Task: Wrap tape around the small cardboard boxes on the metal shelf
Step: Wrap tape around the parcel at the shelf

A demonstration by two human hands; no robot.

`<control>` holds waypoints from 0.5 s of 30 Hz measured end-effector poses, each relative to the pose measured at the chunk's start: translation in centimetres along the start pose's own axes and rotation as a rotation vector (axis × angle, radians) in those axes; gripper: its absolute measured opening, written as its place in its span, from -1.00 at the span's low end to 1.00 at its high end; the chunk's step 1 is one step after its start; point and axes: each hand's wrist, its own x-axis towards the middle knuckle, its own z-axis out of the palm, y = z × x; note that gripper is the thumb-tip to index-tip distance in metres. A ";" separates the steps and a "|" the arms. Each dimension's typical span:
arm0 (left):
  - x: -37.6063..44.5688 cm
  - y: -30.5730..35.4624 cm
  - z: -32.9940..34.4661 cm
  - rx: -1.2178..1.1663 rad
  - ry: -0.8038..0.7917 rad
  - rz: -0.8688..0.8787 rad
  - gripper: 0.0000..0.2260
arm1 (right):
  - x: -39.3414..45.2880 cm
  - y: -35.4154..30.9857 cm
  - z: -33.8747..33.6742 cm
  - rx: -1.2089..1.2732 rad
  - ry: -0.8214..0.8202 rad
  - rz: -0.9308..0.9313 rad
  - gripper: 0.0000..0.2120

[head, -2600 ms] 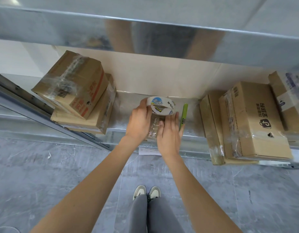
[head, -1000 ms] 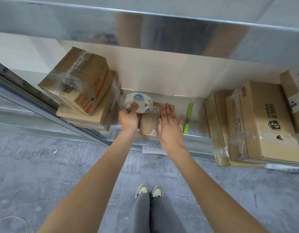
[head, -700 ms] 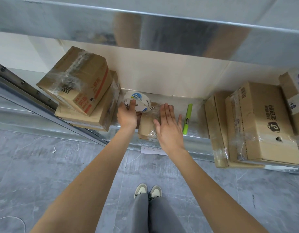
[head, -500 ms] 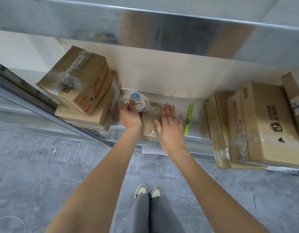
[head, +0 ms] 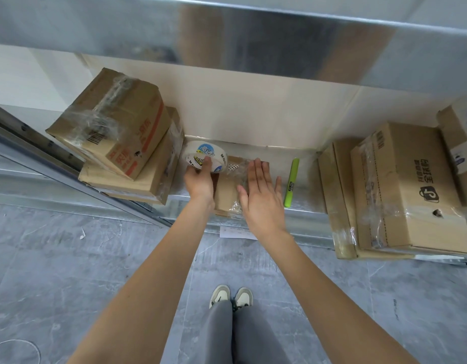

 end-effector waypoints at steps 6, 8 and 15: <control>0.6 -0.2 -1.2 -0.140 -0.049 -0.135 -0.93 | -0.2 0.0 0.0 -0.011 -0.004 0.007 -0.43; 0.5 -0.4 -1.0 -0.133 -0.038 -0.134 -0.92 | -0.2 -0.1 -0.1 -0.031 -0.016 0.012 -0.42; 0.9 -1.5 -0.6 -0.051 0.009 -0.017 -0.75 | 0.6 -2.5 -0.6 0.015 -0.055 0.144 0.01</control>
